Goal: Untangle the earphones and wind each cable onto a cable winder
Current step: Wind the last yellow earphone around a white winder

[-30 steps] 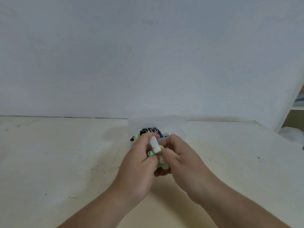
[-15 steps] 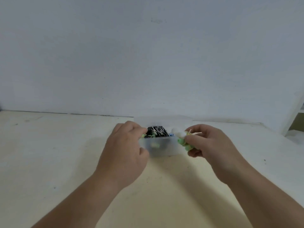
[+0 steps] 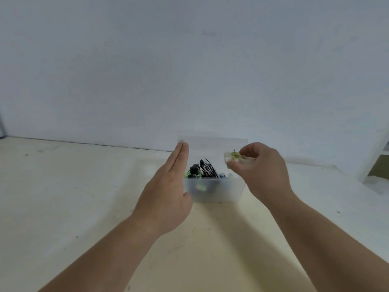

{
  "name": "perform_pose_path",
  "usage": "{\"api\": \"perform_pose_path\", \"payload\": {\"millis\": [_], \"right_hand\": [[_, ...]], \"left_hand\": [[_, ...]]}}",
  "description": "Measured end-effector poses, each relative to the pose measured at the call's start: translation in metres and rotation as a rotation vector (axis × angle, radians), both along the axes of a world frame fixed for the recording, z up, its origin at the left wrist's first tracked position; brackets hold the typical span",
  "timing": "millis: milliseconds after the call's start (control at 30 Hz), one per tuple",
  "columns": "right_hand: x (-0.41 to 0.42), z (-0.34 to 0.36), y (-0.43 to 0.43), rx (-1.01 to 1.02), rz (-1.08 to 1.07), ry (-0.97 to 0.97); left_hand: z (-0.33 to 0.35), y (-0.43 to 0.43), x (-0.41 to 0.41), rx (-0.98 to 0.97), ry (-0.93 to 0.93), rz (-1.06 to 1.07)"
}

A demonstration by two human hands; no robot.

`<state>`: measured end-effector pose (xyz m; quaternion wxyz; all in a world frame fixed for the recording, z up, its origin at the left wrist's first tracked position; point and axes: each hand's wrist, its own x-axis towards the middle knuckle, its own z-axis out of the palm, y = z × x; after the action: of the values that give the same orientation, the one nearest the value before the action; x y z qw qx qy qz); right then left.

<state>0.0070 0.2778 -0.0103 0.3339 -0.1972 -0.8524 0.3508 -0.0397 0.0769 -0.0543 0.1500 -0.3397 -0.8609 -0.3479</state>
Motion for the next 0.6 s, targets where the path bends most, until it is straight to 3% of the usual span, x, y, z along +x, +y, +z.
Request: {"api": "perform_pose_path", "payload": {"millis": [200,467,600], "right_hand": [[-0.014,-0.016,-0.008,0.190,-0.029,-0.150],[0.014,-0.025,-0.001,0.208,0.096,-0.190],[0.013,-0.032,-0.006,0.418,0.237,-0.343]], "left_hand": [[0.001,0.000,0.000,0.010,-0.007,0.019],[0.002,-0.001,0.001,0.030,-0.004,0.036],[0.001,-0.001,0.002,0.036,-0.008,0.035]]}}
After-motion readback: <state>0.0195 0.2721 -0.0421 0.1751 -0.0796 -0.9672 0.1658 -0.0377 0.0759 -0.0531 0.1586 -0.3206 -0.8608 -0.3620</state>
